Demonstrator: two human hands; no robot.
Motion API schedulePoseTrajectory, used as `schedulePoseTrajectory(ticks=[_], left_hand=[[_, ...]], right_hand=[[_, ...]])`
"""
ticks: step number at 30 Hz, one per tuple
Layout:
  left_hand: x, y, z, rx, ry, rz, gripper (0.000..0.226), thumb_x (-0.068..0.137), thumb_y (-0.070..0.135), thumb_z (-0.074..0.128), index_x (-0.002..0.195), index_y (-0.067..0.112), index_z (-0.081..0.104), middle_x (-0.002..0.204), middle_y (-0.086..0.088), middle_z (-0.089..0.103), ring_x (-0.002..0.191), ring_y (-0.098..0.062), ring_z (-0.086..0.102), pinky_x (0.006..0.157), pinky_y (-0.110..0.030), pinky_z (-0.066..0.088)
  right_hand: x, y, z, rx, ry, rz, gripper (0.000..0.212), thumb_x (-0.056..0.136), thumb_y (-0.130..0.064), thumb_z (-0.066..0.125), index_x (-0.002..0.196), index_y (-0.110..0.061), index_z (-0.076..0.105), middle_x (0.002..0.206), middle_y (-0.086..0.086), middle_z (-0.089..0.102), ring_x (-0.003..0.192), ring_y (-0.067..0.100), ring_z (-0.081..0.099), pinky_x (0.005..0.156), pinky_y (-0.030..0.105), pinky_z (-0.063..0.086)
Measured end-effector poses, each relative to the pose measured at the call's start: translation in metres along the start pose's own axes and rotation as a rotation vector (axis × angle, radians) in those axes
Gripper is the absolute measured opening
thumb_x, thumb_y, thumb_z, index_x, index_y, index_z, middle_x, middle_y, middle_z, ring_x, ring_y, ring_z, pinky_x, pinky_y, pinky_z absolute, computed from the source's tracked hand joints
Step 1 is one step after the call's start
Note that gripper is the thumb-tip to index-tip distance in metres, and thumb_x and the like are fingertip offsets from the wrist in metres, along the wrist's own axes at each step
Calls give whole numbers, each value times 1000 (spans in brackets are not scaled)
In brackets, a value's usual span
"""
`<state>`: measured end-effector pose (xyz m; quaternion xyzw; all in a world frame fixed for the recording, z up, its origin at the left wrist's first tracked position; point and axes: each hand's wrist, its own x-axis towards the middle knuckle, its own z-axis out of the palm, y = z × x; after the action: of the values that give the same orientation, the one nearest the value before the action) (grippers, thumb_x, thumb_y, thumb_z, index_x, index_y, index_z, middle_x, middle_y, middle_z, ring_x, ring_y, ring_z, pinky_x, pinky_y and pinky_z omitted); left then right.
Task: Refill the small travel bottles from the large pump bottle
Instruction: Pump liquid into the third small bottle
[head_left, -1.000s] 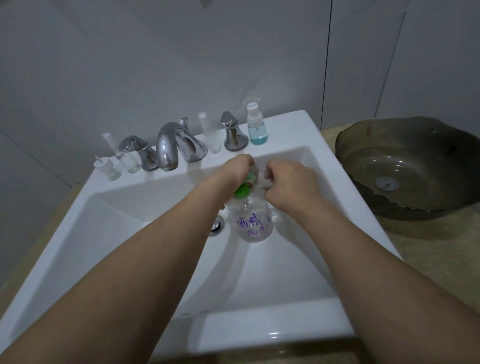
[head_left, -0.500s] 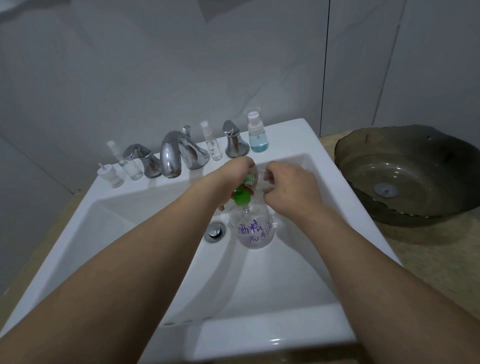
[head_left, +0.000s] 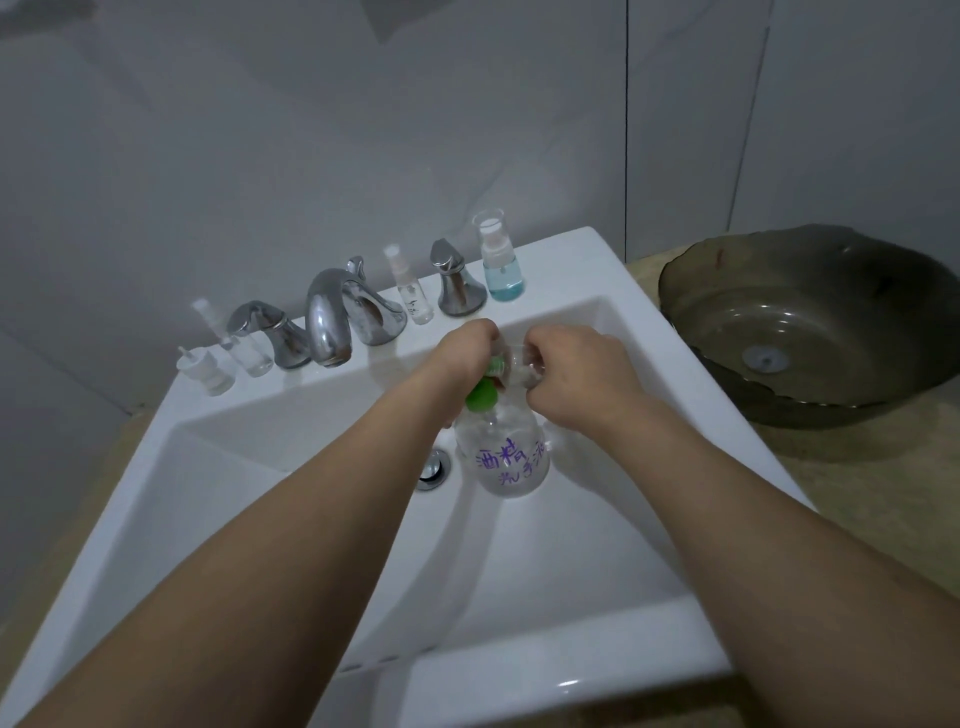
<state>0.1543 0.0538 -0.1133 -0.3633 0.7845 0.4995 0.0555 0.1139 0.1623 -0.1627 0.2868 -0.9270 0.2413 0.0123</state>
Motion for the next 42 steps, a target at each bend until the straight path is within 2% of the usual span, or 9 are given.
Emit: schedulePoseTrajectory(ticks=[3,7,10,13,15,23,27,38,42], left_hand=[[-1,2,-4,-10,-18,-13,24,93,31,41,77,17,52,73,-7,57,64,-21,49,58,-29,31],[-1,6,-12,-16,-36,2,28,97,36,40,107,16,56,76,-3,57,67,-16,48,61,-29,29],[-1,6,-15,15,-37,9,26,99,34,38,97,15,54,77,-4,56,65,-16,47,57,-28,27],[2,2,-13,43,-17,-24,27,95,38,39,91,16,55,85,-9,64,84,-25,54,81,-42,35],[5,1,-9,38,21,-10,22,93,29,41,82,15,54,75,-9,63,78,-26,54,85,-48,37],[14,-5,-5,31,-30,23,20,89,16,40,77,8,54,68,-14,59,54,-25,48,56,-26,37],[13,-6,-3,-20,-39,32,19,86,22,39,81,11,54,70,-15,59,54,-24,47,58,-27,39],[12,-5,-4,-16,-48,21,20,86,18,38,89,9,56,84,-19,61,59,-26,49,58,-29,41],[7,-3,-6,2,-49,15,17,89,22,39,90,12,52,86,-15,60,57,-24,46,54,-26,33]], right_hand=[[-1,0,1,28,24,-13,23,70,-17,61,84,-29,47,98,-3,63,96,25,57,79,34,44],[-3,-2,0,60,86,-42,24,69,-17,62,82,-28,44,96,-3,64,93,26,58,75,33,44],[-3,-4,-1,74,89,-57,24,69,-18,62,82,-28,45,96,-3,65,94,25,59,78,35,46],[-3,-3,0,92,77,-48,22,70,-17,61,83,-27,47,96,-3,65,93,24,58,78,35,47],[-2,-2,1,91,64,-36,23,70,-16,62,83,-27,46,94,-4,63,92,24,58,77,34,47],[0,1,7,43,9,8,26,71,-14,62,82,-29,44,87,-10,53,93,23,56,72,29,38],[1,2,6,31,11,17,25,71,-16,62,83,-29,45,98,-5,62,95,24,57,74,30,40],[1,1,6,6,9,22,26,70,-16,63,82,-29,45,87,-11,52,92,22,57,71,29,40],[1,0,6,7,24,4,24,69,-15,63,81,-28,45,84,-10,52,91,23,57,69,29,37]])
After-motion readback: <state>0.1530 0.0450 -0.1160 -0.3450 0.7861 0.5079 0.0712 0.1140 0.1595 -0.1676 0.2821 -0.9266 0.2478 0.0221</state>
